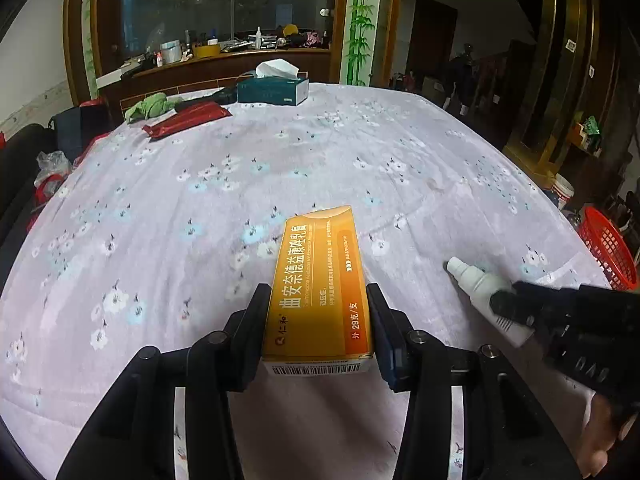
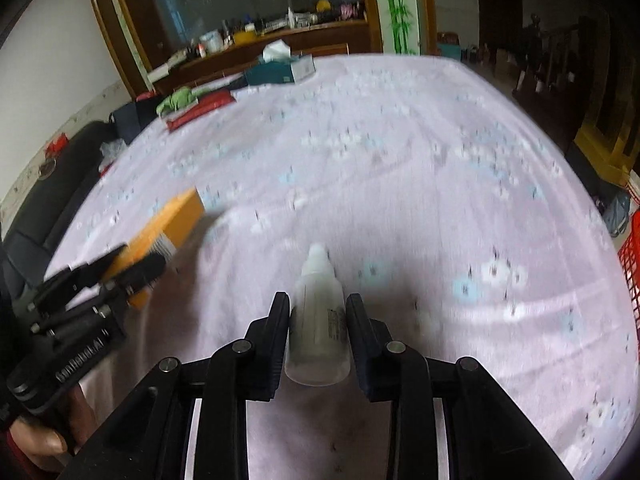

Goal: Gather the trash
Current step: 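Hold the orange box in the left gripper while the right grasps the white spray bottle, then carry the orange box and white spray bottle with both grippers to the wastebasket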

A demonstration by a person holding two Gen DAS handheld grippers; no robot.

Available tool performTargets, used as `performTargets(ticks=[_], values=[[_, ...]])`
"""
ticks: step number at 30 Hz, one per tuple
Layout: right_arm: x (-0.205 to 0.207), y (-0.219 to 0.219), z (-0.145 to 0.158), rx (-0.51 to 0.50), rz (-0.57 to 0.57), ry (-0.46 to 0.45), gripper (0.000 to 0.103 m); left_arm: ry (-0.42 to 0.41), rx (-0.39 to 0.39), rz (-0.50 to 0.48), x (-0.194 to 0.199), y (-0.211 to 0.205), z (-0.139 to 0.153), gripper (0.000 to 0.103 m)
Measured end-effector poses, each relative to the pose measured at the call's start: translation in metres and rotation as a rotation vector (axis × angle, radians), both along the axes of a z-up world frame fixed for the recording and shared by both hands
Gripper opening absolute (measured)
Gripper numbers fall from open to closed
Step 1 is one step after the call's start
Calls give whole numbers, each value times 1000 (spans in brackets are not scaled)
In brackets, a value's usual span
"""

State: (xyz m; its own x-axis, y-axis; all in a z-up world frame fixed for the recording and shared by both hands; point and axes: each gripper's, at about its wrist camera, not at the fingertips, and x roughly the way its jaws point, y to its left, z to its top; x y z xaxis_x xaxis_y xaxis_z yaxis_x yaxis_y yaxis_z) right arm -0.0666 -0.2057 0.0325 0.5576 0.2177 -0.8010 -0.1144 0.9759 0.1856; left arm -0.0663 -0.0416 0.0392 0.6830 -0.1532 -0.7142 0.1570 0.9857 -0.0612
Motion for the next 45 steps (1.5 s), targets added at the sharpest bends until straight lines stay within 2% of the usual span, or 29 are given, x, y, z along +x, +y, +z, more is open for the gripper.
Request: performTargets(ticks=[3,13,19,26,33,40,45], values=[[-4,-1,-6,9,12,24,31,-4,10,1,-4,-3,-1,45],[-2,7,-10,-22,30,26,32,-34,62,13,-12,-9,0,45],[-8,9,-8,-9,22,0,31,-54,75,20,-14,-8,3,45],[-18,8,11,-6,4,-71,31,-64,81,15,-17,-10,5,45],[-23,-4,20,21,-21,-87,31,-73,81,7,-18,-15,9,45],[-31,-25,29,60,-63,-108,31,-81,84,-38,-20,-37,18,45],[-42,-65,43,107,-143,-150,31,-83,74,-144,-19,-78,32,45]])
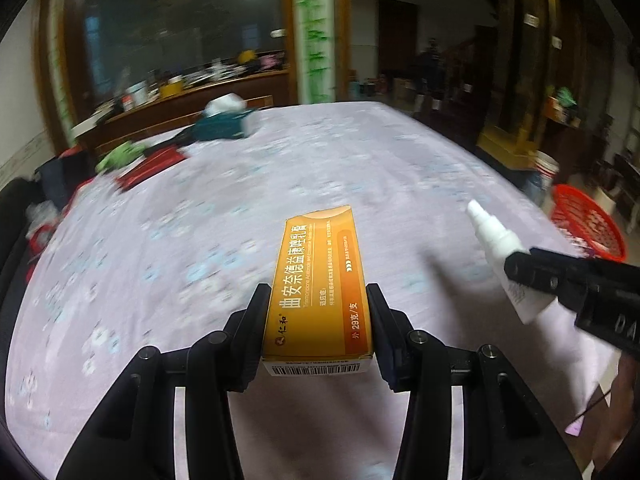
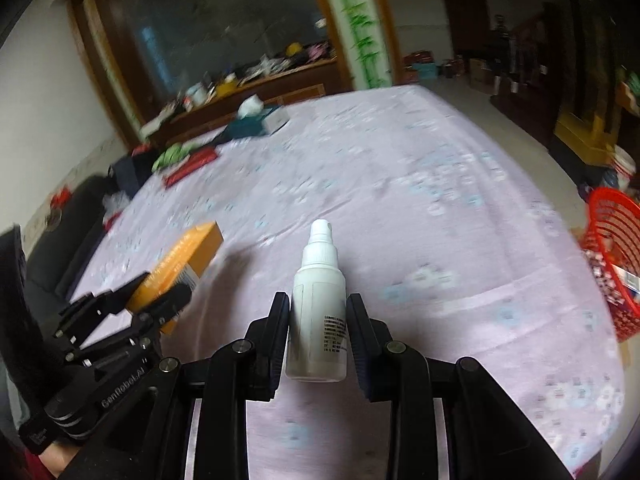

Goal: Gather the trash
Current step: 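Carry the orange box and white spray bottle with both grippers to the wastebasket, then open both grippers over the wastebasket to drop the box and bottle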

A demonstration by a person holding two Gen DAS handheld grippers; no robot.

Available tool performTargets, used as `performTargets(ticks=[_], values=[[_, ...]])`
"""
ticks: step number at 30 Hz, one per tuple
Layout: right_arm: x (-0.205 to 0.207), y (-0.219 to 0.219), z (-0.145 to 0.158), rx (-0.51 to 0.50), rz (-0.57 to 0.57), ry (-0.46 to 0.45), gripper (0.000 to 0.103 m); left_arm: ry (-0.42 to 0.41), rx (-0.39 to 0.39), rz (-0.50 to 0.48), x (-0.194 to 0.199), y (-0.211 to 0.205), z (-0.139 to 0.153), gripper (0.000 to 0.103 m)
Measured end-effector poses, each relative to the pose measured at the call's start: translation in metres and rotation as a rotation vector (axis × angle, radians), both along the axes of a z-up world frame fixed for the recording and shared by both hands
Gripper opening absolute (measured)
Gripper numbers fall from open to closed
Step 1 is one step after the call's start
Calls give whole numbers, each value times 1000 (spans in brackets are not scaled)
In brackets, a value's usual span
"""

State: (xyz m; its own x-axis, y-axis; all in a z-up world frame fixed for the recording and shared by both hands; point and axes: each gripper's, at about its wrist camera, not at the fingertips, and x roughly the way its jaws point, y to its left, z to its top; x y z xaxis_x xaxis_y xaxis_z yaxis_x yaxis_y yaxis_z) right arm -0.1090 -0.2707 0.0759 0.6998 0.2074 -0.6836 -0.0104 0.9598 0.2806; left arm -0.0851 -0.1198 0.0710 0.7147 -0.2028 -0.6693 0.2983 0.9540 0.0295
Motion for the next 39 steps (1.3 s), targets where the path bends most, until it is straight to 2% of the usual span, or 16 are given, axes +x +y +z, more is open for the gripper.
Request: performTargets(ticks=[6,12,18,25,26,27,28,32,34,35,36,37,39], values=[[-32,-95,22,48,-210,-70,31,16,-35,-216,-2,-90,20,45],[-67,-190,34,62,-405,-92,31,67,-76,-428,-5,-191,33,45],[-81,-273,45,73,-538,-95,31,141,-110,-544,4,-278,32,46],[-60,-323,39,91,-569,-51,31,220,-132,-593,29,-350,16,46],[-56,-328,37,81,-575,-46,32,224,-128,-599,32,-360,14,46],[-52,-334,35,69,-579,-42,33,239,-118,-605,37,-369,9,54],[-49,-335,34,59,-579,-37,33,241,-108,-596,39,-376,7,58],[-55,-334,35,11,-599,-32,40,203,-107,-549,34,-361,9,59],[-63,-328,37,-26,-602,-38,48,172,-114,-530,26,-345,16,62],[-68,-321,39,-46,-605,-46,54,137,-118,-518,19,-332,22,64],[-73,-315,40,-69,-608,-51,64,111,-113,-506,15,-323,26,70],[-78,-303,42,-105,-612,-54,68,80,-109,-496,10,-313,30,77],[-89,-279,45,-170,-629,-75,78,6,-89,-479,-8,-285,36,82]])
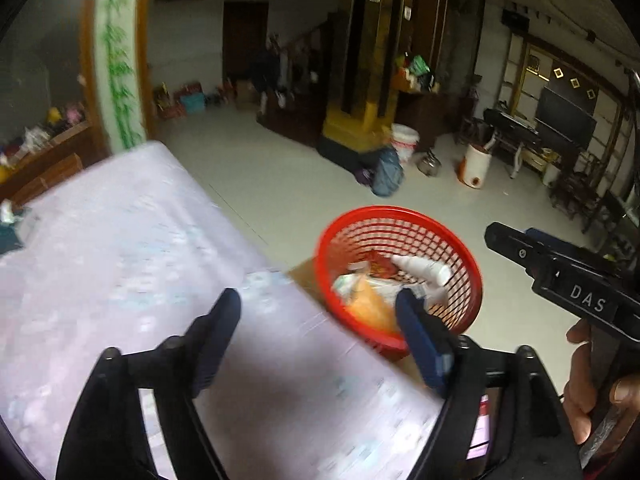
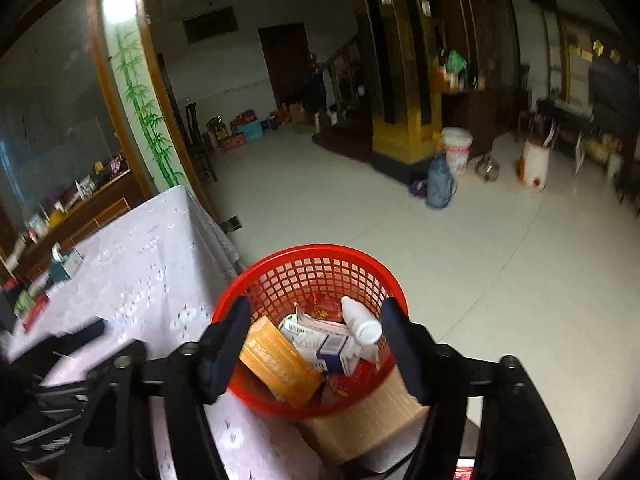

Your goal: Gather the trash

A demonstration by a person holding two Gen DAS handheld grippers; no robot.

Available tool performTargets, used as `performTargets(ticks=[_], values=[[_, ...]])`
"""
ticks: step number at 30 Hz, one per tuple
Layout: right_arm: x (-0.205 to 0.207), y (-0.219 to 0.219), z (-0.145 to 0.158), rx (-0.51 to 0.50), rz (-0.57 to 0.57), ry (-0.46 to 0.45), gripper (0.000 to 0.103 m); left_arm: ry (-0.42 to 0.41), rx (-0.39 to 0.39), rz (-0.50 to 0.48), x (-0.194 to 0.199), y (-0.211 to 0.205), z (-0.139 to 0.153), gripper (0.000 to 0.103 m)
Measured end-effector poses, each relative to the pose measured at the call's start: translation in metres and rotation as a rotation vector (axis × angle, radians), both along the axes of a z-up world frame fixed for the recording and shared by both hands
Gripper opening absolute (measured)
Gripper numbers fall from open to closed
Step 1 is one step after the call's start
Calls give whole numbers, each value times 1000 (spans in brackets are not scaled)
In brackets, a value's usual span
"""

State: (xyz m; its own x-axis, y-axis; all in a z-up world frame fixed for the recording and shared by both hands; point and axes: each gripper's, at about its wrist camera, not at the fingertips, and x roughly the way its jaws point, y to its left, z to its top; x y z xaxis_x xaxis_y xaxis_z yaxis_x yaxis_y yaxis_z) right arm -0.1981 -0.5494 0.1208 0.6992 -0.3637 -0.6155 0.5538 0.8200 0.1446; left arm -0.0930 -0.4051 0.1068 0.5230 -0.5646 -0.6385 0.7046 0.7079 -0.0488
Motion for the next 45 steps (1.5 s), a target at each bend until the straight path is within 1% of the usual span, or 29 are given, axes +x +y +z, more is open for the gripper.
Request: performTargets(ticks=[2,3,5,7,10,12,15,17,19,21,23,29,34,37,40,42,45], values=[[-10,26,1,-55,-13,1,86,-58,16,26,-13,22,3,85],[-13,33,1,-73,-16,2,87,-78,18,36,-20,33,3,87],[-21,63,-1,-126,-26,10,88,-119,11,59,-35,58,2,89],[-26,84,-4,-151,-31,14,89,-154,9,90,-47,83,1,96],[-35,118,-5,-177,-34,3,92,-179,-16,137,-62,121,-2,98],[-40,139,-7,-196,-24,-2,92,-207,2,204,-68,145,-5,100],[-41,171,-11,-243,1,-3,93,-261,42,300,-74,169,-11,101],[-40,188,-15,-266,16,6,93,-279,70,353,-77,185,-18,101],[-37,197,-18,-258,34,12,93,-304,80,379,-83,200,-25,101],[-33,204,-20,-261,43,17,93,-348,95,408,-89,209,-29,101],[-29,211,-21,-284,48,24,93,-369,100,419,-95,216,-30,101],[-22,224,-23,-308,54,35,93,-362,78,471,-96,231,-23,101],[-17,224,-27,-309,66,49,93,-377,108,506,-94,233,-26,101],[-13,225,-29,-307,71,53,93,-374,115,492,-94,231,-28,101],[-11,224,-31,-304,77,60,93,-339,123,467,-89,228,-30,101],[-10,224,-31,-307,78,63,93,-310,115,461,-86,229,-32,101],[-10,221,-32,-304,75,62,93,-298,110,463,-82,230,-33,101]])
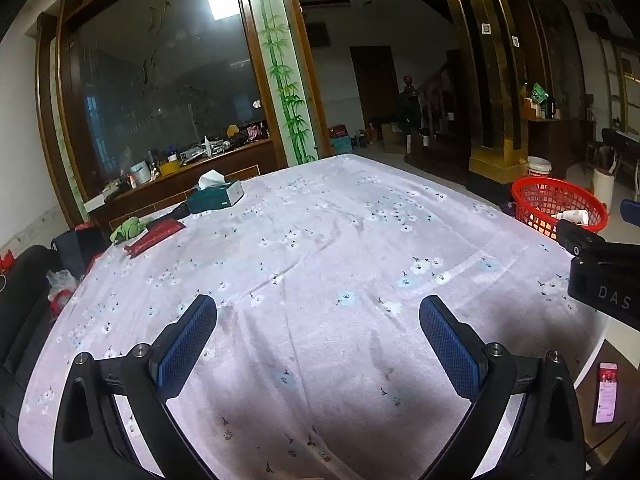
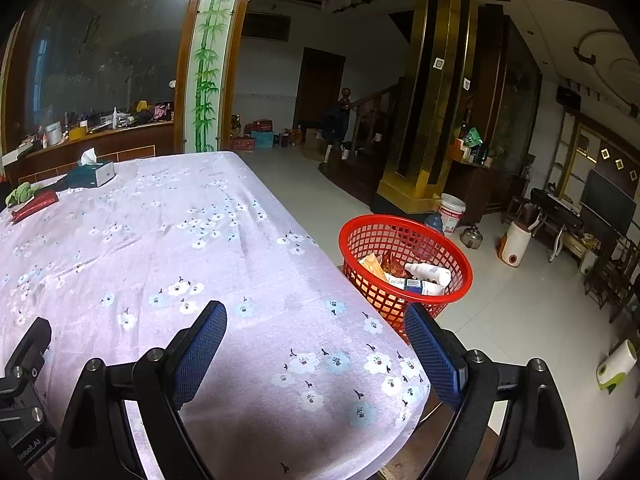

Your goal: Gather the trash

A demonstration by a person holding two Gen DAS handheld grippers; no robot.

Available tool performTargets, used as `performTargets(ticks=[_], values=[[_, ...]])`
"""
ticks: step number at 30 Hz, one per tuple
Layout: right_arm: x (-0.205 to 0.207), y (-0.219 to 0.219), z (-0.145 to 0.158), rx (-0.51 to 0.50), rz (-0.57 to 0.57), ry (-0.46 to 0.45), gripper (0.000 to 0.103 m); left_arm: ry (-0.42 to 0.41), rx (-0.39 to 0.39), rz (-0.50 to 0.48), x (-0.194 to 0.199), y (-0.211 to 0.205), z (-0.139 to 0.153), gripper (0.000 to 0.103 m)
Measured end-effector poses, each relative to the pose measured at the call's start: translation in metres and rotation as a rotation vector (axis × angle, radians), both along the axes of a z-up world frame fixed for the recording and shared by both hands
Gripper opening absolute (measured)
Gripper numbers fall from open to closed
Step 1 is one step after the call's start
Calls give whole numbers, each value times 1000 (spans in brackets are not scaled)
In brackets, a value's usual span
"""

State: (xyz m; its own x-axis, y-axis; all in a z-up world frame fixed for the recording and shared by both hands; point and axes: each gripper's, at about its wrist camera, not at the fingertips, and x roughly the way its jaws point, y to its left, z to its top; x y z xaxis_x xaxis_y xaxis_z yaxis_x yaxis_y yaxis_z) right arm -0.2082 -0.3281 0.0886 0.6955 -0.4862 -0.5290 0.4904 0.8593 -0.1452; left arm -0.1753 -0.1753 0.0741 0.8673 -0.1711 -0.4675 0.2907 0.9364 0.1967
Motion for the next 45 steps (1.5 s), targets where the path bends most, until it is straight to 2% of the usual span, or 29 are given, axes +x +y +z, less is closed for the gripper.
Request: performTargets(ticks=[45], values=[[1,-1,-9,17,4,20,93,25,-2,-12,-4,1,-8,101]])
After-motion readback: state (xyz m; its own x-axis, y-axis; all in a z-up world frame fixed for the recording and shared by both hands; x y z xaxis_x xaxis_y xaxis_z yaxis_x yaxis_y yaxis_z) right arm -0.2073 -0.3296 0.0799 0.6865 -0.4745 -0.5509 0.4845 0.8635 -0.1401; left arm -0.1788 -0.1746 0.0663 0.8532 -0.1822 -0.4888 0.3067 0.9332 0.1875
